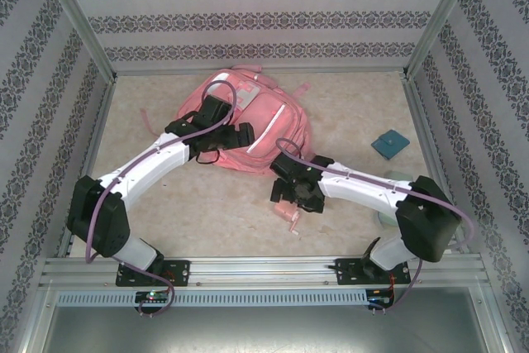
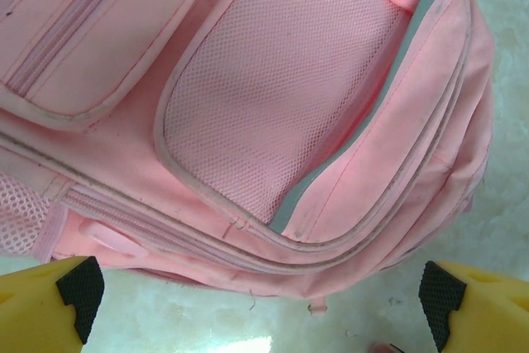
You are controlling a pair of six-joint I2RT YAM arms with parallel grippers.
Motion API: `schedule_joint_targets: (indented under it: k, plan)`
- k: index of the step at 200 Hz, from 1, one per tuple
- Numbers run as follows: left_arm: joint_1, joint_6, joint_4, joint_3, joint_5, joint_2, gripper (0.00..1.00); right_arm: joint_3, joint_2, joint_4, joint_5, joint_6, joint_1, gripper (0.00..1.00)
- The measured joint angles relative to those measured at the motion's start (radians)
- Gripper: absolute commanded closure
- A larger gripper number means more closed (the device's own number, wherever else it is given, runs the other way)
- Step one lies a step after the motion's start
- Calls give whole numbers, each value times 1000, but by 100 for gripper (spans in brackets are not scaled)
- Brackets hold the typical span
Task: Pack the student bag
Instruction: Pick up the loose stationery at the center of the table.
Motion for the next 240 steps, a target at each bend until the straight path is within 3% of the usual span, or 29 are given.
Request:
schedule_joint_targets:
  k: [27,74,86,135,175,240]
  plan:
    - [0,0,-1,-21,0,-11,0,23,66,34,-5,3,0,5]
    - [0,0,-15,-32,0,-16,0,24,121,58,-18,8,0,24]
    - [0,0,-16,-32,0,-17,0,24,120,57,-16,11,0,33]
    - [-2,-1,-23,-32,4,-8,18,18,61,47,7,-27,-18,57]
    - [-47,15,-49,20,4,74,32,-44,-53,39,23,-108,-123,57]
    - [-271,162,-145,340,-65,352,50,-176,-265,32,5,-259,-400,57]
